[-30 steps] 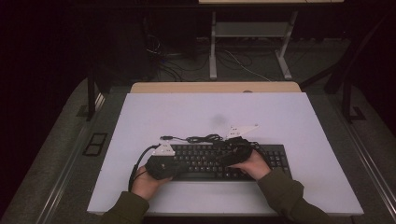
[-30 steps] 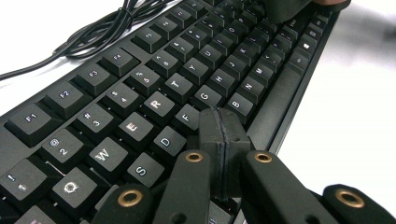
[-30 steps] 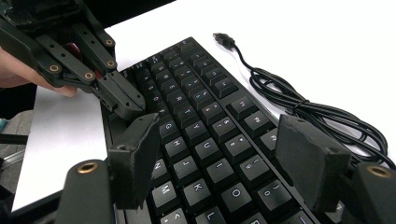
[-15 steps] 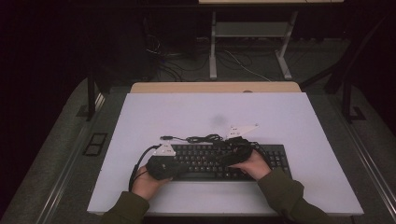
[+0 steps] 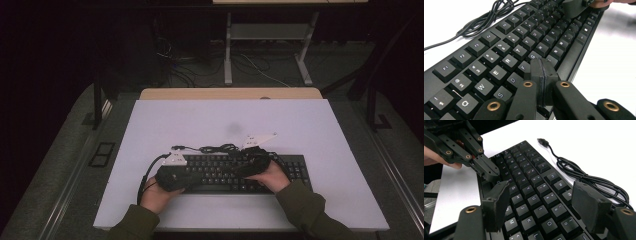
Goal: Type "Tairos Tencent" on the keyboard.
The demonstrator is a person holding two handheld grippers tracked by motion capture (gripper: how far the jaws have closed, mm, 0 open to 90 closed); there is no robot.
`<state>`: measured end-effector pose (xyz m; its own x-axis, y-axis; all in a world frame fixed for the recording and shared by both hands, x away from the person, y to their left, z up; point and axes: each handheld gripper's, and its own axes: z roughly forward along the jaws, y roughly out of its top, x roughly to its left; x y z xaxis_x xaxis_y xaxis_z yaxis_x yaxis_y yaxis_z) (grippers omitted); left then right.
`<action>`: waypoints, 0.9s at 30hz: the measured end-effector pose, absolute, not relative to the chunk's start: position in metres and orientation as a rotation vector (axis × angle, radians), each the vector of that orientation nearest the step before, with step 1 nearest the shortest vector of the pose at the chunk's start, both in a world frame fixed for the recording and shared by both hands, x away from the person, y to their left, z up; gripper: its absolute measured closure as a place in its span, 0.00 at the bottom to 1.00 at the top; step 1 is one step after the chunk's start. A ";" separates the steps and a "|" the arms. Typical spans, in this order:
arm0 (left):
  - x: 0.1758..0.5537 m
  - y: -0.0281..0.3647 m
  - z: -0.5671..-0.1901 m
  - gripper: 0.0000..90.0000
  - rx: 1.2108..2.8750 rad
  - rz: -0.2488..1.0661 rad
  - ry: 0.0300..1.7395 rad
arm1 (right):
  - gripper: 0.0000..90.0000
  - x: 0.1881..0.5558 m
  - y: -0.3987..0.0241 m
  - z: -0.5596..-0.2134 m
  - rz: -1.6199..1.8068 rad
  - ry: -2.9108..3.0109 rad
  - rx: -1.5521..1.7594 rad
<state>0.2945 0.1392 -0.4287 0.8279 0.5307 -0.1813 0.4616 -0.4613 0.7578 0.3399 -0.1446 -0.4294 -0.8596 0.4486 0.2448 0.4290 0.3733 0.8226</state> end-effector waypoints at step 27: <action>0.321 0.146 -0.432 0.99 2.096 0.186 0.839 | 0.34 0.340 -0.145 -0.430 1.538 2.583 0.830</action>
